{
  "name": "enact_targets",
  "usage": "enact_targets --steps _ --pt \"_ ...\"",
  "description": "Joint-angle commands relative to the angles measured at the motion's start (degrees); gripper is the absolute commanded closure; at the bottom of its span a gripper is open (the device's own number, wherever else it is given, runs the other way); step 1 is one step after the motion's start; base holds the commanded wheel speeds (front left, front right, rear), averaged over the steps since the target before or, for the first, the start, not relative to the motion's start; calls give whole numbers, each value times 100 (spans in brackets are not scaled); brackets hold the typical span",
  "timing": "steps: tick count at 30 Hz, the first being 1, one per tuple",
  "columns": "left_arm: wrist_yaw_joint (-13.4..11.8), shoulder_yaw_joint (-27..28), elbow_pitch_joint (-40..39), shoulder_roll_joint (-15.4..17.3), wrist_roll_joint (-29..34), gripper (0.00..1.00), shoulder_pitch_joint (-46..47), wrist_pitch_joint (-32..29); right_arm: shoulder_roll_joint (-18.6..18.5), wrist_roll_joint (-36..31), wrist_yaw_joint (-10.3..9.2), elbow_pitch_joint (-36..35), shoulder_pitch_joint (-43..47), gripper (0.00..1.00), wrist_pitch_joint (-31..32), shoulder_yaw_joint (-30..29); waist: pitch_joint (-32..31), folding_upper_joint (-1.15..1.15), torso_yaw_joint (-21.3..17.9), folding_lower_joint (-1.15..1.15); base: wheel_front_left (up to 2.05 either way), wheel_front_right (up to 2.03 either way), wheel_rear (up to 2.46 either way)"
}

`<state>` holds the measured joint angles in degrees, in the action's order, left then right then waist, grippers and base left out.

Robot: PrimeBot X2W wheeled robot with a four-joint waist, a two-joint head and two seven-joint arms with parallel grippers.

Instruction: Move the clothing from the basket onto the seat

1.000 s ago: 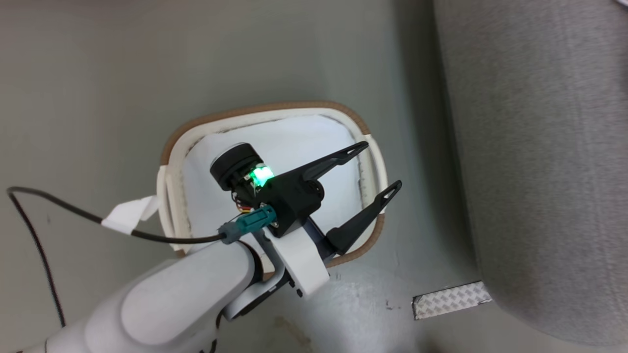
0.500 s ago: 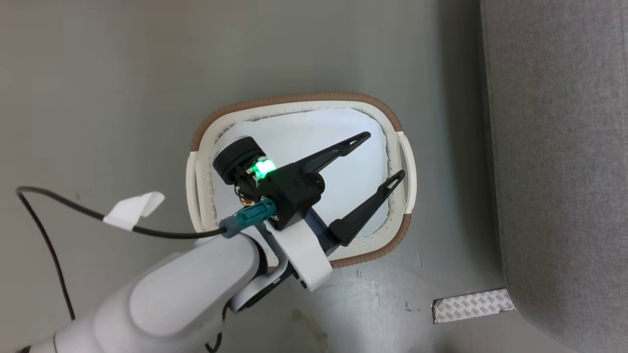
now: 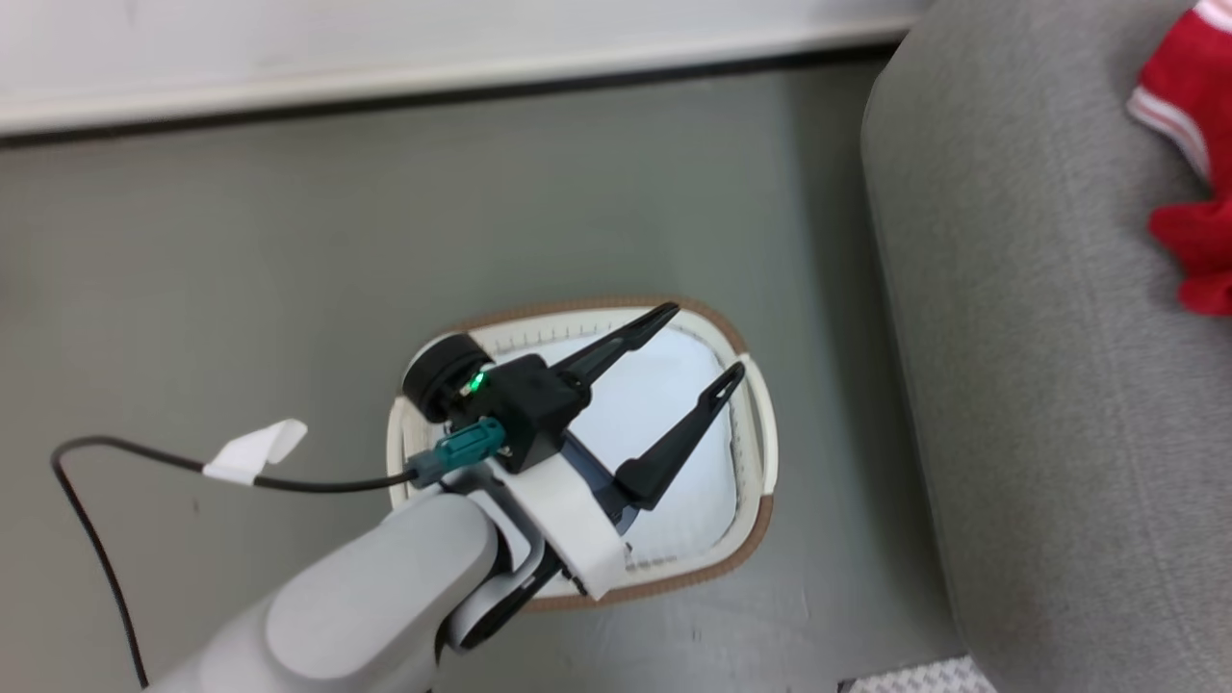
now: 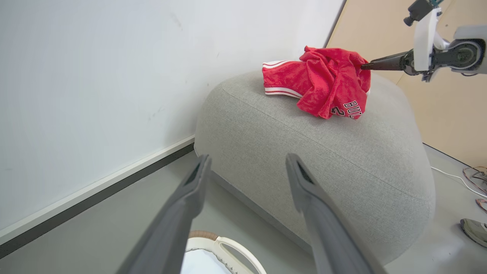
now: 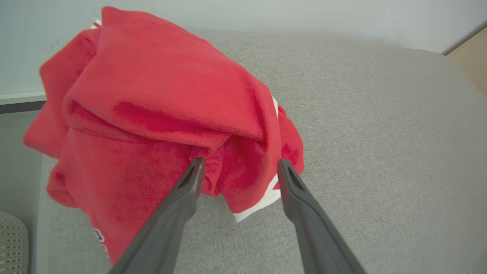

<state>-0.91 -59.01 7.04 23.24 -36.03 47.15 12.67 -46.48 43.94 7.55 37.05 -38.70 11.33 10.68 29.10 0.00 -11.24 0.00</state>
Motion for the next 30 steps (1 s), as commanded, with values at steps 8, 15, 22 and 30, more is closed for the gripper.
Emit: enact_targets --steps 8,15,22,30 --pt "-149 180 174 16 -292 0 -641 189 -549 473 -13 -746 584 0 599 323 -1473 0 -122 0 0 0 0" --pt "-379 553 124 87 -418 0 -1073 246 -718 236 -13 -1752 550 0 412 356 -2340 0 7 0 0 0 0" --pt "-706 1176 3 364 -596 0 -1532 245 -342 42 -13 -2670 586 0 106 391 -2919 0 299 0 0 0 0" --pt "-1057 2485 -149 440 -748 0 -2457 245 880 -363 -13 -3123 1282 0 -502 -147 -3104 0 699 0 0 0 0"
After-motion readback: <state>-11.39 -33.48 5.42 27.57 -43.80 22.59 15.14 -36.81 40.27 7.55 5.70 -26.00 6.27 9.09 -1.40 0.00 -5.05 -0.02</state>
